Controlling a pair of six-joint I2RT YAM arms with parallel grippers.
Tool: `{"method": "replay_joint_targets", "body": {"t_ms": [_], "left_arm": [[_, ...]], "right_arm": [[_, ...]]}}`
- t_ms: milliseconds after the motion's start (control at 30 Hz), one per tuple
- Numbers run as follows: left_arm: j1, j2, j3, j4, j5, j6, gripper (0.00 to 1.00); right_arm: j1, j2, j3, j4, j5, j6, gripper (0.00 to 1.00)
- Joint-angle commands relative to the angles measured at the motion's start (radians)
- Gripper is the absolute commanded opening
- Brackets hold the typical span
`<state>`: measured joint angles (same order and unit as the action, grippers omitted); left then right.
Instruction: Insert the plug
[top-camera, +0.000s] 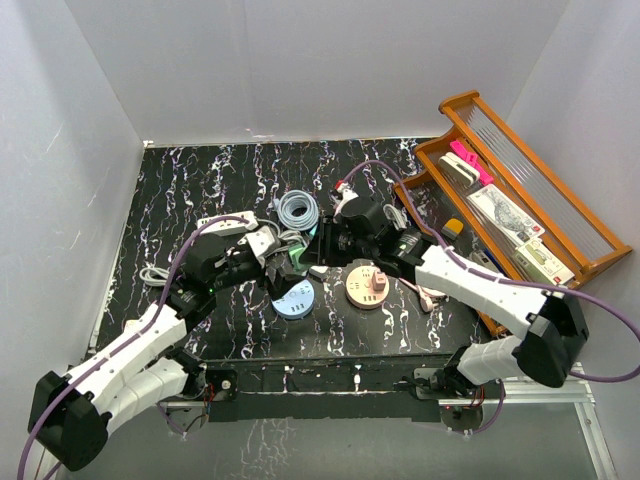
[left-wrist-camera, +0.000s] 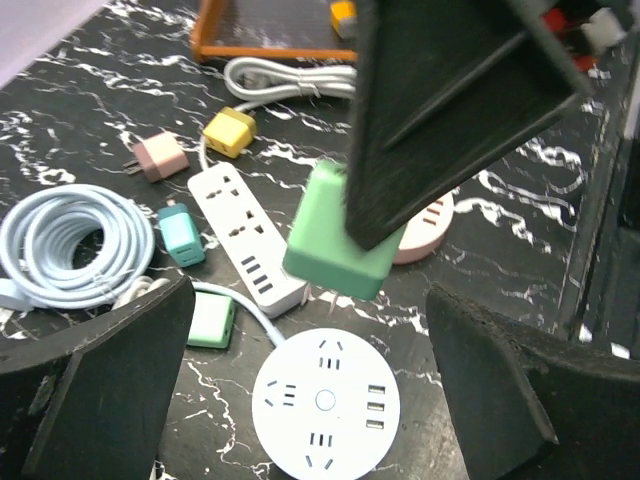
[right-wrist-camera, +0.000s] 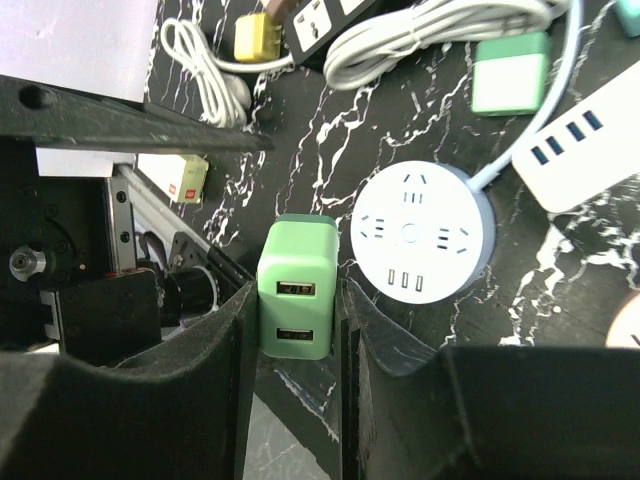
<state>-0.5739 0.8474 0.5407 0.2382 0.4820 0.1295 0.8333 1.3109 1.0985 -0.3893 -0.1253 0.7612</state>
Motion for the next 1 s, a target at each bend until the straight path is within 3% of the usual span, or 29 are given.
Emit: {"method": "replay_joint_targets", "body": {"t_ms": [0, 167, 367, 633, 967], "left_arm": [[-0.004, -0.071, 0.031, 0.054, -0.210, -0.099, 0.98], [-0.005, -0.051, 0.120, -0.070, -0.492, -0.352, 0.98], [-0.005, 0.034, 0.252, -0.310, -0.767, -0.484, 0.98], [-0.005, -0.064, 0.191, -0.275, -0.785, -0.405, 0.98], [-0.005, -0.080, 0.152, -0.255, -0.825, -0.367, 0.98]], "right_arm": [[0.001, -0.112, -0.025, -0.066, 0.167, -0.027, 0.00], [0.000, -0.146, -0.065, -0.163, 0.287, -0.037, 0.00], [0.006, -0.126, -0.070, -0.248, 0.377, -0.068, 0.00], [0.065, -0.030, -0.002, -0.335, 0.498, -0.023, 0.00], [0.108, 0.087, 0.071, -0.489, 0.651, 0.080, 0.00]]}}
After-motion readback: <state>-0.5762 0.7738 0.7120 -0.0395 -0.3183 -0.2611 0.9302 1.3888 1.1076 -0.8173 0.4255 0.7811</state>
